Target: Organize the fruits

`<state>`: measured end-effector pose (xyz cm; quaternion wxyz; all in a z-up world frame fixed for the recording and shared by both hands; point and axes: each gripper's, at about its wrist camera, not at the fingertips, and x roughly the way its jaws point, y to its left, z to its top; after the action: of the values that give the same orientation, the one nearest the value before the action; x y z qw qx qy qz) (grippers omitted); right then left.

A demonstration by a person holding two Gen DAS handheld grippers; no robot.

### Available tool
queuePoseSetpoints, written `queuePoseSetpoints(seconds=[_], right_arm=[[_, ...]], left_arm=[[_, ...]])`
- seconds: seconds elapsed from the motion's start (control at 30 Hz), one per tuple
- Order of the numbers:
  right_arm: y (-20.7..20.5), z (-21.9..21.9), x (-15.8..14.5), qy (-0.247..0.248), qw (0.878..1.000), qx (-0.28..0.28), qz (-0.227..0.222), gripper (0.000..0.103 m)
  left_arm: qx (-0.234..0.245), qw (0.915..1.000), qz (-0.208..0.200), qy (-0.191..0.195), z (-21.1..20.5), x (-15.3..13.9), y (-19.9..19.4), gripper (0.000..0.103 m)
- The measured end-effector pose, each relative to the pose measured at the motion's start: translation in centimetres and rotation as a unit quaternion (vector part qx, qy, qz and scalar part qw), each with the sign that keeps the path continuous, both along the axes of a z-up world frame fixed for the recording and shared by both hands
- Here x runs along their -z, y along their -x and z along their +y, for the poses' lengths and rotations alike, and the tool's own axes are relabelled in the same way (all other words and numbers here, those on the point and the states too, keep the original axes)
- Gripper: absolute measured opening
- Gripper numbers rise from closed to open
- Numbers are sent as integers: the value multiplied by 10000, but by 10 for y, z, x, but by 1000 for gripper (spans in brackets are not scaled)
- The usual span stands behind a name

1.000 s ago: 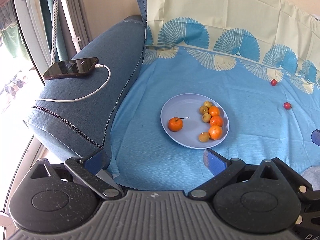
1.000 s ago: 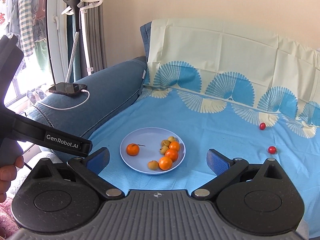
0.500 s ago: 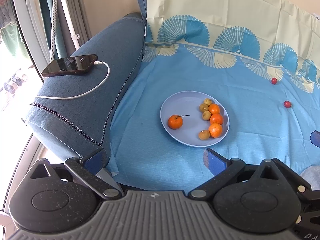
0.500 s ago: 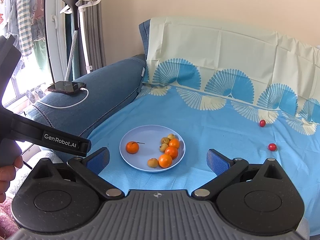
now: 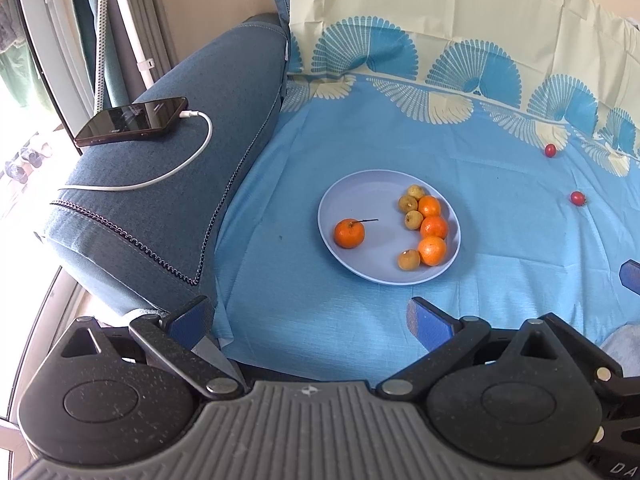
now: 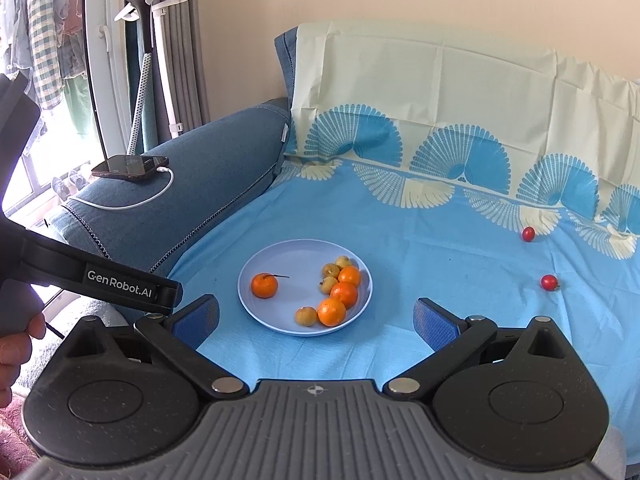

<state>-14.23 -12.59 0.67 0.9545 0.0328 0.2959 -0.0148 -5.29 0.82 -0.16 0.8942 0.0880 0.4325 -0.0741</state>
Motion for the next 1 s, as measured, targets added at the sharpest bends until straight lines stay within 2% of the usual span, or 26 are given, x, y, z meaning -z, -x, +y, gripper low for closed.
queuePoseSetpoints(seconds=[1.0], right_arm=[[-23,-15,20,-146,9992,23,367,102]], left_arm=[[-3,9993,295,-211,-13,20,-28,103]])
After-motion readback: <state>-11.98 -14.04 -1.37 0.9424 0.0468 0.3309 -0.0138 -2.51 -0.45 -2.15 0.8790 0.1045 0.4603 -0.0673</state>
